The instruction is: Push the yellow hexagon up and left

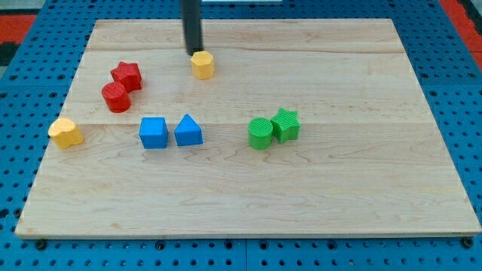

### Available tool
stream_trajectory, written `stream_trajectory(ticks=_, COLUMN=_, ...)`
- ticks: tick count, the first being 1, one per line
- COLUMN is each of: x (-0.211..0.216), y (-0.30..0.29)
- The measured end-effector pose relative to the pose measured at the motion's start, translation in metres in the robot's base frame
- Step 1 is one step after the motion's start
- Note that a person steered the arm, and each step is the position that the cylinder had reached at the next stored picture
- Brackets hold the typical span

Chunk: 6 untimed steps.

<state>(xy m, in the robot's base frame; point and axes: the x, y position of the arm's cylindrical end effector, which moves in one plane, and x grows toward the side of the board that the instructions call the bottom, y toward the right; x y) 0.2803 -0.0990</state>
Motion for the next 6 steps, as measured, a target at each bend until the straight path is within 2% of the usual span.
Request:
stream_trajectory(ticks=1, x=0.010, y=0.078)
stream_trajectory(ticks=2, x=0.030, y=0.113)
stream_trajectory(ticks=3, x=0.054, y=0.103)
stream_trajectory(ticks=4, x=0.059, y=0.042)
stream_trajectory(ticks=5, x=0.044, y=0.000)
stream_trajectory(ticks=6, x=0.037, y=-0.014)
